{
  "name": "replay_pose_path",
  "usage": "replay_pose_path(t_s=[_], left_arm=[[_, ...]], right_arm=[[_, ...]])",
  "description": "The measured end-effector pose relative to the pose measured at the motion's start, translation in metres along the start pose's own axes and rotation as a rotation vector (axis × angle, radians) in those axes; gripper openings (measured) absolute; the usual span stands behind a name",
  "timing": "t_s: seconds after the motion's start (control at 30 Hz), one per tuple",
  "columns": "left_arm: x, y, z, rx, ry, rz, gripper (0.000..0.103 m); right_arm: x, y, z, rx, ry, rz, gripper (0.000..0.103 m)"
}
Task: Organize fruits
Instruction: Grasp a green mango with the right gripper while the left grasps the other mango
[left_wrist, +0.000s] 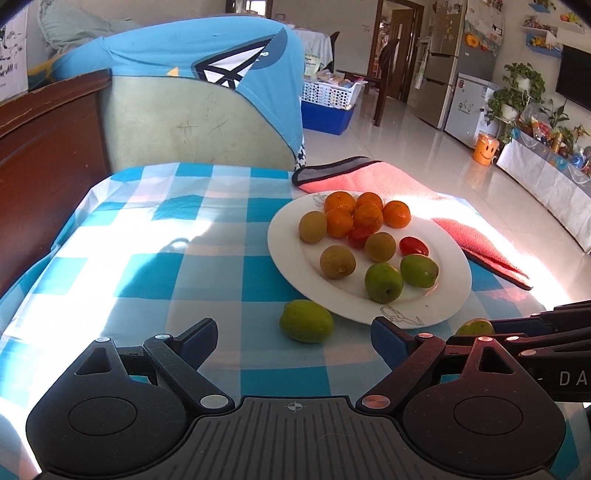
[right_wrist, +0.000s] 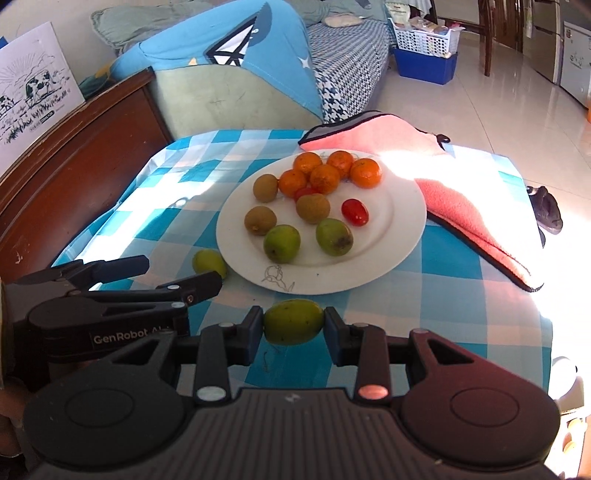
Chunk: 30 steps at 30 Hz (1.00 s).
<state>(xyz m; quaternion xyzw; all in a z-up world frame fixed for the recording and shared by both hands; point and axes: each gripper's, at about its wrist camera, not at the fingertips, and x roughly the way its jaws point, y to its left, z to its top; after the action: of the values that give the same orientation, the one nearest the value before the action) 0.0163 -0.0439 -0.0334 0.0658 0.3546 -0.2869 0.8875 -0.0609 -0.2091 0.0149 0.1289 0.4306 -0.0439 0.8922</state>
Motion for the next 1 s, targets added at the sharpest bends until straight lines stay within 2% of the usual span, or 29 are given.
replay_pose_path(t_s=[0.13, 0.27, 0.43, 0.5, 0.57, 0.93, 1.0], left_arm=[[0.008, -0.003, 0.001, 0.036, -0.021, 0.000, 0.086], [0.014, -0.005, -0.001, 0.076, -0.015, 0.009, 0.077], [0.013, -0.002, -0.002, 0.088, -0.027, -0.019, 0.074], [0.012, -0.002, -0.002, 0.096, -0.028, -0.042, 0.063], [0.012, -0.002, -0.003, 0.110, -0.017, -0.052, 0.056], [0.025, 0.000, -0.005, 0.128, -0.003, -0.041, 0.054], [0.024, -0.002, -0.005, 0.139, -0.007, -0.053, 0.039]], right_arm=[[0.003, -0.008, 0.000, 0.055, 0.015, -0.007, 0.036], [0.006, -0.013, 0.001, 0.097, 0.022, -0.003, 0.036], [0.004, -0.014, 0.003, 0.107, 0.010, -0.006, 0.036], [0.003, -0.013, 0.003, 0.108, 0.007, -0.002, 0.036], [0.003, -0.013, 0.003, 0.108, 0.005, -0.001, 0.036], [0.007, -0.012, 0.003, 0.123, 0.020, 0.012, 0.036], [0.008, -0.013, 0.003, 0.128, 0.023, 0.011, 0.036]])
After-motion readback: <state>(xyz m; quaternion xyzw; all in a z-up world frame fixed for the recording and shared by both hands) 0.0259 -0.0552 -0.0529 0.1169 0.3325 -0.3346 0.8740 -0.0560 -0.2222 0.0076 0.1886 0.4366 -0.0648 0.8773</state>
